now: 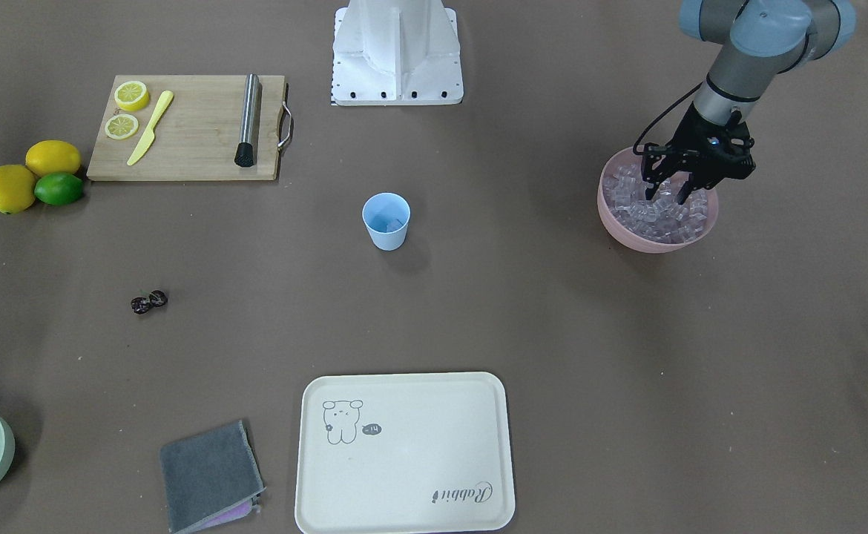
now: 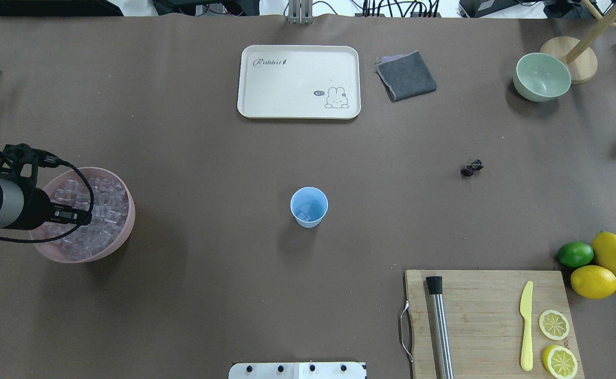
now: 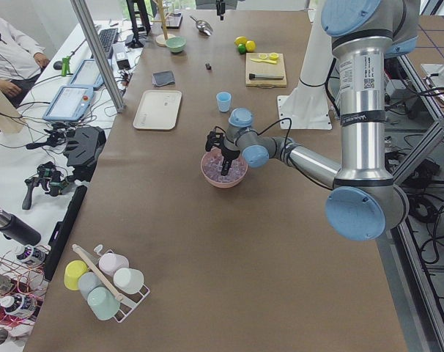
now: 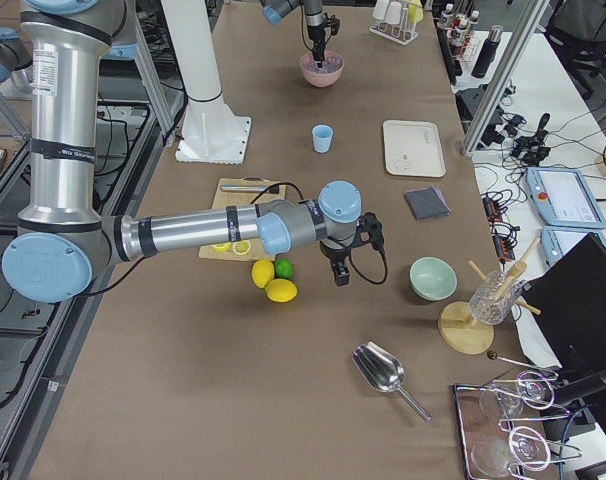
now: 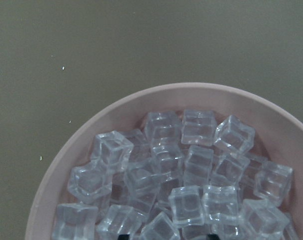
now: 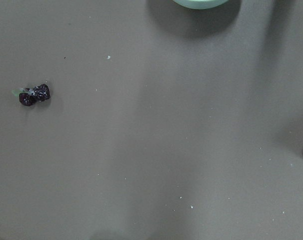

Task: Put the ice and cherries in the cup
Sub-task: 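Grasp another ice cube from the bowl with the left gripper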

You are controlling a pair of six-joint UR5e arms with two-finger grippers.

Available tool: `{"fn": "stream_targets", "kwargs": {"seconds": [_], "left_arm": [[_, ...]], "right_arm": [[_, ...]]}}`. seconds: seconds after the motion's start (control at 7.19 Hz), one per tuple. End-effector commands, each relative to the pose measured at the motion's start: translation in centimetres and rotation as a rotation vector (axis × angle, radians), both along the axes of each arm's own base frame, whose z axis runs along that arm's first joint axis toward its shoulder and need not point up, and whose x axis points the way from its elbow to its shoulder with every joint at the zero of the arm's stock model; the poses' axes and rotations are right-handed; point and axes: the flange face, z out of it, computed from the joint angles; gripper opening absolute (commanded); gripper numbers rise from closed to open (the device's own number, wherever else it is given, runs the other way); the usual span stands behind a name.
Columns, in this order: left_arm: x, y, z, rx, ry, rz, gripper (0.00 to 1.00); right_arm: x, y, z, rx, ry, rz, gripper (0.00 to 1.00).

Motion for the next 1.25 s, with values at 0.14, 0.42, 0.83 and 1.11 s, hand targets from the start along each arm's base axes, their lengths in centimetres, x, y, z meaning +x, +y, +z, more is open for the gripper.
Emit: {"fn": "stream_targets", "kwargs": {"seconds": [0.14,0.42,0.83,1.11], "left_arm": [[0.2,-0.1,0.8,-0.011,-0.01,0.0,0.59],[0.4,0.0,0.3,-0.037,0.007,-0.023,0.59],[0.8,0.6,0.3,-0.058,0.01,-0.032,0.02],[0.6,0.6,-0.3,-0.05,0.02,-0.03,0.0]], "right_arm": [[-0.1,-0.2,-0.2,0.005,-0.002,-0.002,0.99],[-0.1,-0.1,-0.4,0.001,-0.018,-0.006,0.99],[-0.1,0.1,-0.1,-0.005,-0.018,-0.007,0.99],[-0.1,0.3,0.0,-0.009,-0.023,-0.009,0.99]]}}
